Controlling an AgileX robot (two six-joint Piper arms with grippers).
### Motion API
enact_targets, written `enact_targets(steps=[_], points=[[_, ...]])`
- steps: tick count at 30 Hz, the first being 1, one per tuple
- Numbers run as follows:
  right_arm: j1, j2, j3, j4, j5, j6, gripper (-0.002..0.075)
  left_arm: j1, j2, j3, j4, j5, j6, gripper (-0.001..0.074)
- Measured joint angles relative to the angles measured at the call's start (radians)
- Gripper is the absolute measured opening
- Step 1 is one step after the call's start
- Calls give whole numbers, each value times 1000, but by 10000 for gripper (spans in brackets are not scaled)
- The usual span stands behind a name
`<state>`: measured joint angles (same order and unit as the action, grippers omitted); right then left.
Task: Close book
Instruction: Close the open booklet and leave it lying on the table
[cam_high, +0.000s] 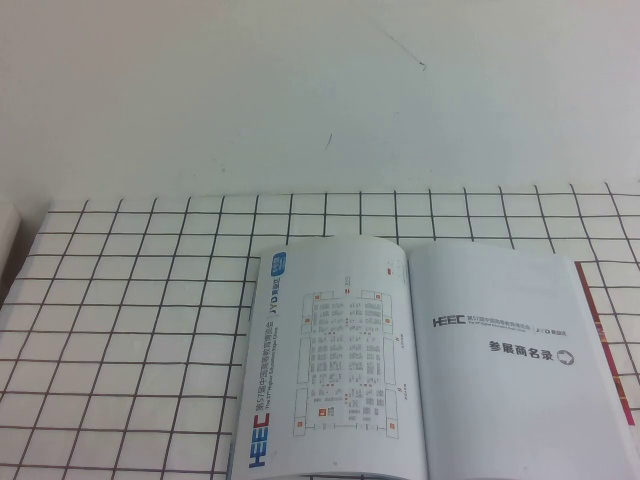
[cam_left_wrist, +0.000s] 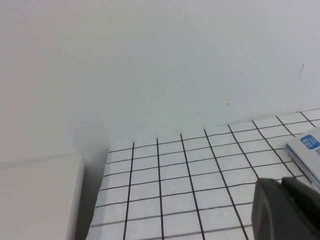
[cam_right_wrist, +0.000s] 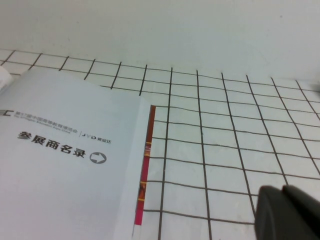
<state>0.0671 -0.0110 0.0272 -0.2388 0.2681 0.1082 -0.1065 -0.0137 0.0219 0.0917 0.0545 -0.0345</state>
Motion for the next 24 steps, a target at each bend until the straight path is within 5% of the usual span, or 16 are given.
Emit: enact_targets(steps=[8, 24], points=[[0, 0, 0, 0, 53, 0, -3, 0, 0, 0, 0, 248, 0, -4], [0, 0, -4, 0, 74, 0, -3, 0, 0, -4, 13, 263, 2, -4]])
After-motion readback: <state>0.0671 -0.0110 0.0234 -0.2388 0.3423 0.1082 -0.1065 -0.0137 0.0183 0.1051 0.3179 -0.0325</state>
